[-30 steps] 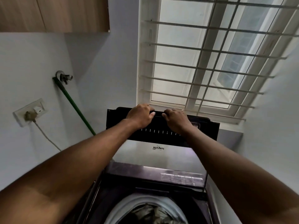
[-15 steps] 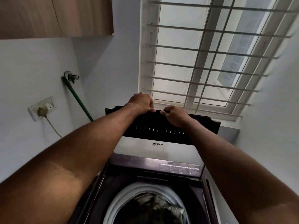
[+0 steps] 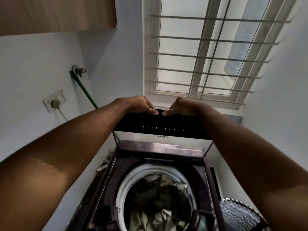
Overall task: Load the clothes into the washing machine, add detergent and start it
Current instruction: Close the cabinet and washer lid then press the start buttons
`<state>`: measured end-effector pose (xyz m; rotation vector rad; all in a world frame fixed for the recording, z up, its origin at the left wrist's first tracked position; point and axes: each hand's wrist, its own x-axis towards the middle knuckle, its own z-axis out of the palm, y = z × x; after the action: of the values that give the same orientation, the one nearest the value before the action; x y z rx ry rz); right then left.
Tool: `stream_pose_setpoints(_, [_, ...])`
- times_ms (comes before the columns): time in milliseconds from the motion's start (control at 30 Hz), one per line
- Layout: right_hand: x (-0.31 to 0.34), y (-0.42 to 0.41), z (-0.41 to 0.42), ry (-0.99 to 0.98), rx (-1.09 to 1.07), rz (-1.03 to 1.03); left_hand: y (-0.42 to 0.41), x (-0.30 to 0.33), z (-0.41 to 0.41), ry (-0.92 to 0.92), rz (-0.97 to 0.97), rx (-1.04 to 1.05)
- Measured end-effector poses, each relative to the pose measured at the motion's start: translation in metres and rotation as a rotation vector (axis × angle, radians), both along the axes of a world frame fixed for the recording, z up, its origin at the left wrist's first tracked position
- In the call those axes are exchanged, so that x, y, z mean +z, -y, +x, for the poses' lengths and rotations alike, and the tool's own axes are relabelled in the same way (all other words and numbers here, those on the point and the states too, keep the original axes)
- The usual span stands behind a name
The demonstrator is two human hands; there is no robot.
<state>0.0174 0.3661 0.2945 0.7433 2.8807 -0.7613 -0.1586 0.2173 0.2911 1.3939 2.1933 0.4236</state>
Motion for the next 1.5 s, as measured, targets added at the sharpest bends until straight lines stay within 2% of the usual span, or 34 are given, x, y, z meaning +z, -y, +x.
stream_pose_setpoints(133, [-0.01, 0.011, 0.012, 0.079, -0.03, -0.108, 0.016, -0.007, 0.013, 0.022, -0.085, -0.044])
stream_pose_setpoints(300, [-0.015, 0.032, 0.021, 0.162, -0.062, -0.239, 0.031, -0.012, 0.027, -0.069, -0.212, -0.108])
stream_pose_setpoints(567, [-0.025, 0.062, 0.04, 0.206, -0.038, -0.301, 0.064, -0.032, 0.047, -0.173, -0.264, -0.124])
stream_pose_setpoints(667, [-0.036, 0.08, 0.056, 0.213, -0.015, -0.274, 0.084, -0.043, 0.062, -0.17, -0.263, -0.129])
stream_pose_setpoints(833, [-0.071, 0.12, 0.086, 0.231, 0.005, -0.27, 0.121, -0.081, 0.086, -0.046, -0.237, -0.198])
stream_pose_setpoints(1000, [-0.094, 0.158, 0.103, 0.332, 0.064, -0.131, 0.149, -0.119, 0.117, -0.17, -0.223, -0.295])
stream_pose_setpoints(1133, [-0.129, 0.188, 0.116, 0.416, 0.111, -0.09, 0.172, -0.151, 0.127, -0.173, -0.288, -0.283])
stream_pose_setpoints(1300, [-0.169, 0.21, 0.127, 0.395, 0.083, -0.016, 0.188, -0.176, 0.144, -0.109, -0.284, -0.276])
stream_pose_setpoints(1500, [-0.202, 0.221, 0.136, 0.364, 0.07, 0.045, 0.198, -0.214, 0.15, -0.155, -0.209, -0.218])
